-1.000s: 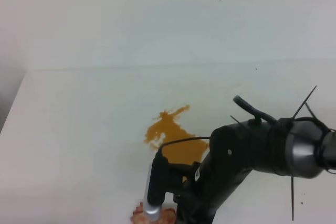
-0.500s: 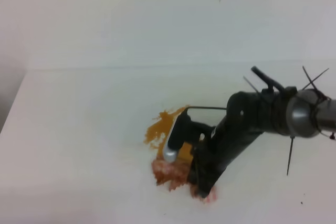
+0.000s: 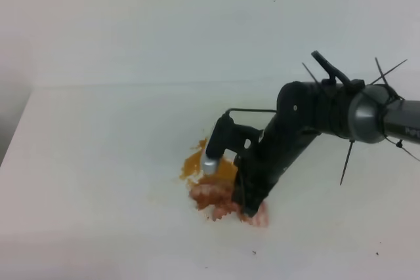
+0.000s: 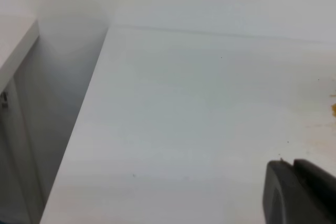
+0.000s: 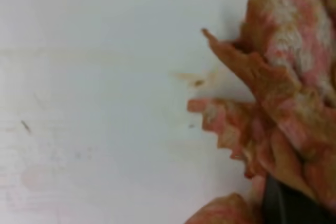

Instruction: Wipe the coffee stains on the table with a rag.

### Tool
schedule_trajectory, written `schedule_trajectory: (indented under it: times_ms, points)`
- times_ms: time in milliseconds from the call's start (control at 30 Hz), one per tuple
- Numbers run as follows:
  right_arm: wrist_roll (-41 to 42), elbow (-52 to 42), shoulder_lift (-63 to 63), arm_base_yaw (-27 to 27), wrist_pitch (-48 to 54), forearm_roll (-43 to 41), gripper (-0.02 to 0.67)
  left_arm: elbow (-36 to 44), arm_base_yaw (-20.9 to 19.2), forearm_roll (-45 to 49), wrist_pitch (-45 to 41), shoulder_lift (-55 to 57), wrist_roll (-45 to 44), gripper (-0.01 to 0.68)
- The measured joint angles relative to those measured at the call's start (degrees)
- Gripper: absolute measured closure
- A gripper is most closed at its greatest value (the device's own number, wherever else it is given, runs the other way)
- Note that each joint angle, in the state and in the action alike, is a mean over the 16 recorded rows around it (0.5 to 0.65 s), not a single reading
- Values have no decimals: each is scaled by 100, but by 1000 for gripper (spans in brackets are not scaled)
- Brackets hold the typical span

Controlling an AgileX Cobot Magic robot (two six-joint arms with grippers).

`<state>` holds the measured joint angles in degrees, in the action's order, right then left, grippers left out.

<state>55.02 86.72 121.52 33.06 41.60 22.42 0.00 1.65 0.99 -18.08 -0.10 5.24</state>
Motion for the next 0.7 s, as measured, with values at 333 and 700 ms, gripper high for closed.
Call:
schedule_trajectory:
  times_ms: [333,700]
  points:
    - [-74,658,-79,217,-270,608,629,0,0,0,0,0,0,675]
    - [-440,1171,682,333,-667,1085,628,0,0,0,0,10,0,675]
